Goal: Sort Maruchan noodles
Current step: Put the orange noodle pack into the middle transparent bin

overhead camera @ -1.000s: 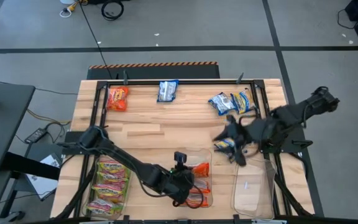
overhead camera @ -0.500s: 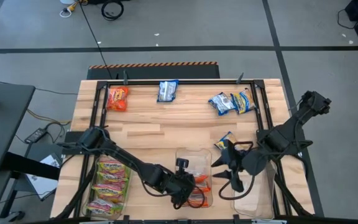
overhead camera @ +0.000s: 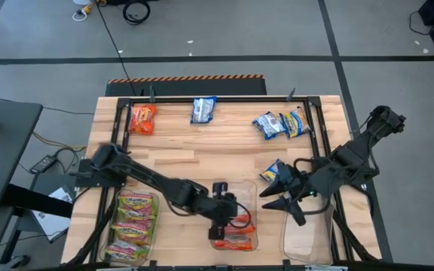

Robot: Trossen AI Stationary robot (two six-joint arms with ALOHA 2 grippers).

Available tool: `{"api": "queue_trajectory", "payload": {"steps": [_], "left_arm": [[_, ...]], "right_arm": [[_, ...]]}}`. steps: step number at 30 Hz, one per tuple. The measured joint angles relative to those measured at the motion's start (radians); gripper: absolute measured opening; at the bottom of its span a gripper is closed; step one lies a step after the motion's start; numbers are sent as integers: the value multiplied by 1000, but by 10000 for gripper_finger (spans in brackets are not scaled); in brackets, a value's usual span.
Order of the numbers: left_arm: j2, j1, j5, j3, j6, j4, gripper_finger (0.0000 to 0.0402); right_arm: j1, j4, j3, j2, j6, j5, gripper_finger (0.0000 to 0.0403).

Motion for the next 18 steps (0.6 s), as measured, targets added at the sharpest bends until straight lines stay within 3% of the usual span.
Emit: {"api": "queue_trajectory", "payload": {"steps": [3, 6, 12, 15, 18], "left_arm": [[-84, 8, -2, 0, 14, -51, 150], [-172, 29, -51, 0, -35, -214, 147], [-303, 128, -268, -6, -309, -682, 155], [-354, 226, -259, -51, -554, -878, 170], [-404, 342, -221, -165, -627, -908, 181]], "right_arm": [[0, -2, 0, -19, -3, 29, 183], [-1, 2, 0, -31, -22, 68, 183], [-2, -14, 0, -33, -37, 147, 183], [-10, -34, 0, -33, -66, 150, 183], [-20, -37, 0, -33, -159, 150, 183]]}}
